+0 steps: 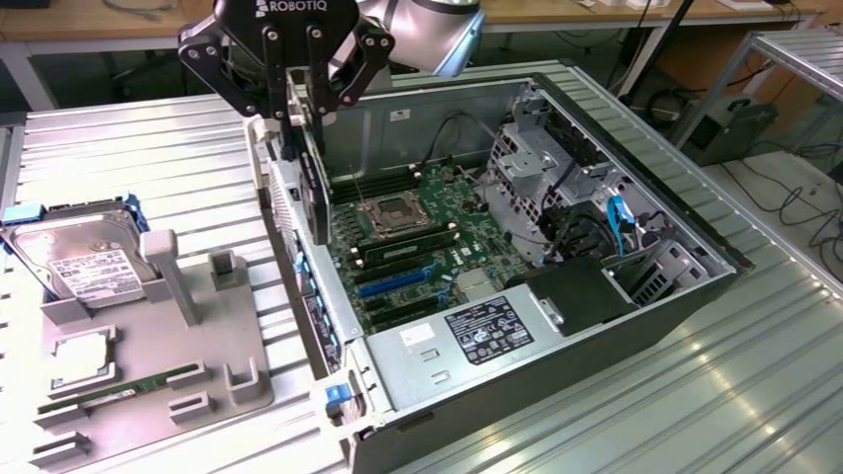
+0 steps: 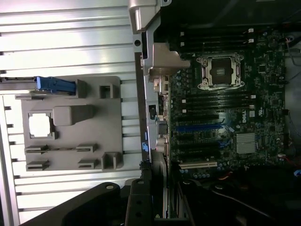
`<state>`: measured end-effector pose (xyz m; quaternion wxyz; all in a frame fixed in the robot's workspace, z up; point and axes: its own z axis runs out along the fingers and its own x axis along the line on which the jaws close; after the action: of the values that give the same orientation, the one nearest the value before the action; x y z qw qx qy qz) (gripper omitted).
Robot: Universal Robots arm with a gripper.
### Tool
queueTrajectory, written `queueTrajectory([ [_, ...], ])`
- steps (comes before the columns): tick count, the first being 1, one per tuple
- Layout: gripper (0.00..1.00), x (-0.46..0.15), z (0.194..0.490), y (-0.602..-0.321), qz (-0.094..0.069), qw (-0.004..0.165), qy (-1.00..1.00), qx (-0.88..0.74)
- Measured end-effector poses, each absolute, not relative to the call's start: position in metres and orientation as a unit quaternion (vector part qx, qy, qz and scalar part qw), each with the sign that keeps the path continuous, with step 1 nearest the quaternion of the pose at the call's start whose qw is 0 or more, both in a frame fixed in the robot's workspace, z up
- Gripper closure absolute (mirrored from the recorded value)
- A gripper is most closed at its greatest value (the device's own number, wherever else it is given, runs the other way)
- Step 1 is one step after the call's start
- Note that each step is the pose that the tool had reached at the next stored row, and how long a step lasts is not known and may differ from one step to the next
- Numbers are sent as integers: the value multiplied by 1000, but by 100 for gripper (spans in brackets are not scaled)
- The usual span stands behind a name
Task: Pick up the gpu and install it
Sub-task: 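Pick up the gpu and move the gpu toward the slot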
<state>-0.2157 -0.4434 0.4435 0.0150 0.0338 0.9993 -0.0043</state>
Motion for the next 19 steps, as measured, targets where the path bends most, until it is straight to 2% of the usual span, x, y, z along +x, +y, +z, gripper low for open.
queueTrajectory([
  [19,74,-209,443,-443,-5,15,999,34],
])
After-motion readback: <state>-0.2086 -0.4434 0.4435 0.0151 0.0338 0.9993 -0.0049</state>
